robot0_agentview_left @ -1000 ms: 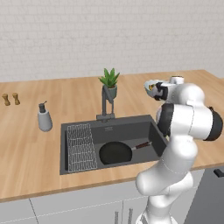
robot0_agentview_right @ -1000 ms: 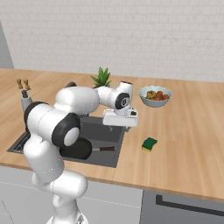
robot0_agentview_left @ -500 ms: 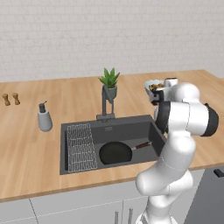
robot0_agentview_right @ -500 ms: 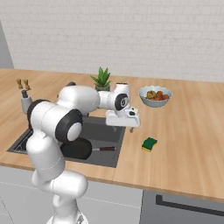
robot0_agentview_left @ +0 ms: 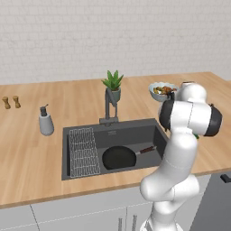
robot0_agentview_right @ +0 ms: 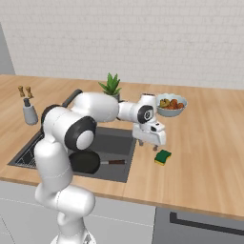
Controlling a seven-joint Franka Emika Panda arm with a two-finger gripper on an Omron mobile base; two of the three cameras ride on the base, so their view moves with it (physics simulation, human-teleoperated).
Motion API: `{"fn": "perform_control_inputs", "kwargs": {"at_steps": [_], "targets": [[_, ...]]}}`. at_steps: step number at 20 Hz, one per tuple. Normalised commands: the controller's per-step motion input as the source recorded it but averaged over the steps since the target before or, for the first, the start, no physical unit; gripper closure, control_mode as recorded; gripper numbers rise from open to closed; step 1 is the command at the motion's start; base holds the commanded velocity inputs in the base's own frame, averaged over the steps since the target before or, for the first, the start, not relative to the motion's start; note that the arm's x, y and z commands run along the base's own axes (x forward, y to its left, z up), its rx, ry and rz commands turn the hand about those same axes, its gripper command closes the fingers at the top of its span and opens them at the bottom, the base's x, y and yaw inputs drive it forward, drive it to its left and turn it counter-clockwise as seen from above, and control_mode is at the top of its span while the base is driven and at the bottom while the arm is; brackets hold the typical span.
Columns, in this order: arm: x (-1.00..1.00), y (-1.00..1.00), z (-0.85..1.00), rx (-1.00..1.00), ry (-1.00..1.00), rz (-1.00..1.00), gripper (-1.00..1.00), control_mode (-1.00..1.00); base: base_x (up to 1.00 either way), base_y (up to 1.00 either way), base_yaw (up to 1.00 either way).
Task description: Pick the pan and sponge and place them into the sink. Then turn on the water.
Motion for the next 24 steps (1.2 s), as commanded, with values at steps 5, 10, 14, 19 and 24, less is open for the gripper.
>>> {"fn": "perform_control_inputs", "kwargs": {"at_steps": [5, 10, 14, 19, 24], "targets": [[0.04, -0.23, 0.0, 0.0, 0.0, -0.13, -1.0, -1.0, 0.0, 0.0, 0.0], [0.05, -0.26, -0.05, 0.0, 0.0, -0.01, -1.0, -1.0, 0.0, 0.0, 0.0], [0.09, -0.18, -0.24, 0.0, 0.0, 0.0, -1.0, -1.0, 0.0, 0.0, 0.0], [0.17, -0.11, -0.3, 0.01, 0.0, 0.0, -1.0, -1.0, 0.0, 0.0, 0.0], [0.16, -0.25, -0.13, 0.04, 0.0, 0.0, -1.0, -1.0, 0.0, 0.0, 0.0]]}}
